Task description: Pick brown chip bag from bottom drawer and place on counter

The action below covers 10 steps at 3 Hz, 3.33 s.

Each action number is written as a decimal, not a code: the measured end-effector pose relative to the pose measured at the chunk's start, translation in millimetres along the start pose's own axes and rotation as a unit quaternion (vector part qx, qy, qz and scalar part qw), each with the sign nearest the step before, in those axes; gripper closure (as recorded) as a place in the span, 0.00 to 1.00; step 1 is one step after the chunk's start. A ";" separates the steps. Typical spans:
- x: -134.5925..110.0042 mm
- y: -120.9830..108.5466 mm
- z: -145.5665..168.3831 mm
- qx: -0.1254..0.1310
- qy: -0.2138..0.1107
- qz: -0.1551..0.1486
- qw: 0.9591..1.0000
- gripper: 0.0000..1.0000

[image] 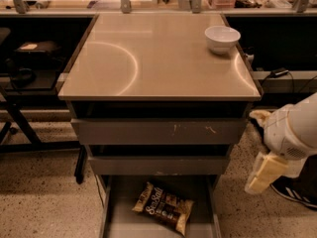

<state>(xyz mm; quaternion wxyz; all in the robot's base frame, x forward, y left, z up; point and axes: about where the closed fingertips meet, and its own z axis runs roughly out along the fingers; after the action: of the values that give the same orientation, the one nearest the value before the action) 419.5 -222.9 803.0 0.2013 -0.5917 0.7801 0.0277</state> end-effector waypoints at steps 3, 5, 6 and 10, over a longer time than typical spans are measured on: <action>26.3 13.7 76.8 -0.047 -0.004 0.018 0.999 0.00; 61.8 56.9 220.5 -0.095 -0.077 0.060 0.991 0.00; 70.8 65.4 282.5 -0.097 -0.119 0.052 0.987 0.00; 101.4 97.2 450.7 -0.148 -0.193 0.111 0.963 0.00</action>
Offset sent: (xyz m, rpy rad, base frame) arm 0.0031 -0.0018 -0.0498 0.0025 0.0311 0.0094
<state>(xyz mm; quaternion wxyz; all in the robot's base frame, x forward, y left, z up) 433.3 -159.6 335.3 0.2539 -0.5081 0.7742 0.2792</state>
